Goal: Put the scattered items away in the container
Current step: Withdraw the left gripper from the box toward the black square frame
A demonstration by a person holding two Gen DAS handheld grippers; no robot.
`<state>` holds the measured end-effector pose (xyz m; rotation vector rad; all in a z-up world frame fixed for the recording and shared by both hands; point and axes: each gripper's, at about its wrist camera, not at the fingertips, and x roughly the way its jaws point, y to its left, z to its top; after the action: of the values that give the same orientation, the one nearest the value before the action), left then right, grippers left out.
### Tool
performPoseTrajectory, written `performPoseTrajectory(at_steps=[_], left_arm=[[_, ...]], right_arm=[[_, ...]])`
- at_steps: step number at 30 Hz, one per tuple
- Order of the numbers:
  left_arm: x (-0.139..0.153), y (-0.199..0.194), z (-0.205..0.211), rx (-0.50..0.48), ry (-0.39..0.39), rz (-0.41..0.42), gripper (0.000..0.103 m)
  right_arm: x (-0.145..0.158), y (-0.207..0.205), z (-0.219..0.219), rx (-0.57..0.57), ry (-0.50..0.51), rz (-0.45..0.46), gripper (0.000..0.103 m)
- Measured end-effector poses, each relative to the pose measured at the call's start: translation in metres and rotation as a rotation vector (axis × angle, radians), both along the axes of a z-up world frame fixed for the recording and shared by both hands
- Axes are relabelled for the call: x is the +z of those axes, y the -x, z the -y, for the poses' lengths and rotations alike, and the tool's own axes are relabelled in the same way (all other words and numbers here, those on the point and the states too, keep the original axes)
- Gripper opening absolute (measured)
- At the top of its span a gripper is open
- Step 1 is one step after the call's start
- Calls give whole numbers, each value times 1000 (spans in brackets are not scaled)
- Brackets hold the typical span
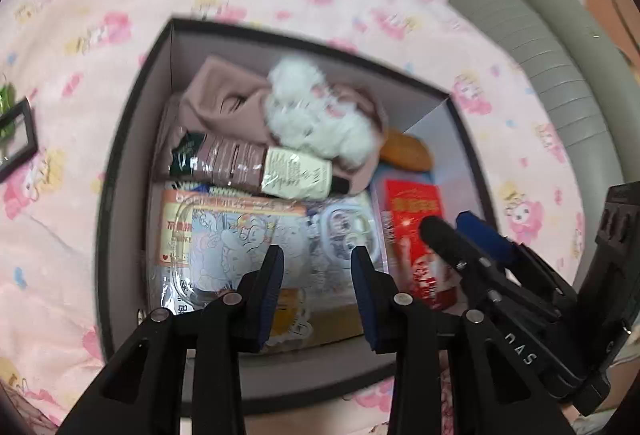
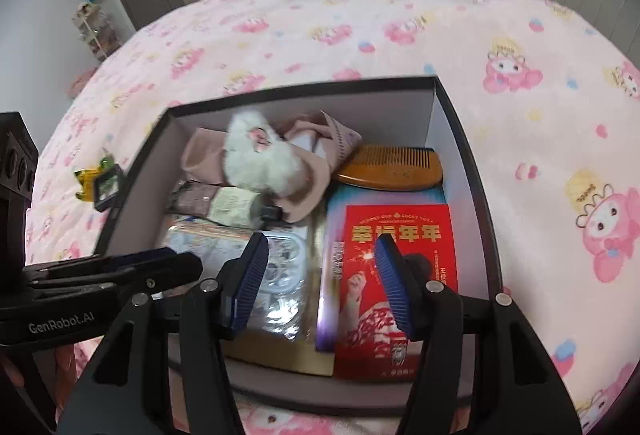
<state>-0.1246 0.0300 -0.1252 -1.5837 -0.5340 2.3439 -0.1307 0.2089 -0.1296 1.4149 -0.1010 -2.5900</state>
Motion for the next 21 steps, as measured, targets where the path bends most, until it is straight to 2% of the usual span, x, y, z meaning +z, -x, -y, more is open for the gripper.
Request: performPoseTrajectory(at_steps=[3,8,13,17,21], left_arm=[[17,-14,-2,-25,-12,-62,31],[41,-36,-4,-67,54,-143,31],[62,-64,9,-100,68,-202,31],[78,-89,30,-91,75,-231,31],[86,-111,63,-43,83,-248,31]], right_arm=[[13,-13,6,14,-10,-35,57],[32,-41,15,0,12,-87,56],[53,-67,34,23,12,-120,56],[67,-85,58,65,17,-141,56],[74,-97,93,132,31,-151,56]])
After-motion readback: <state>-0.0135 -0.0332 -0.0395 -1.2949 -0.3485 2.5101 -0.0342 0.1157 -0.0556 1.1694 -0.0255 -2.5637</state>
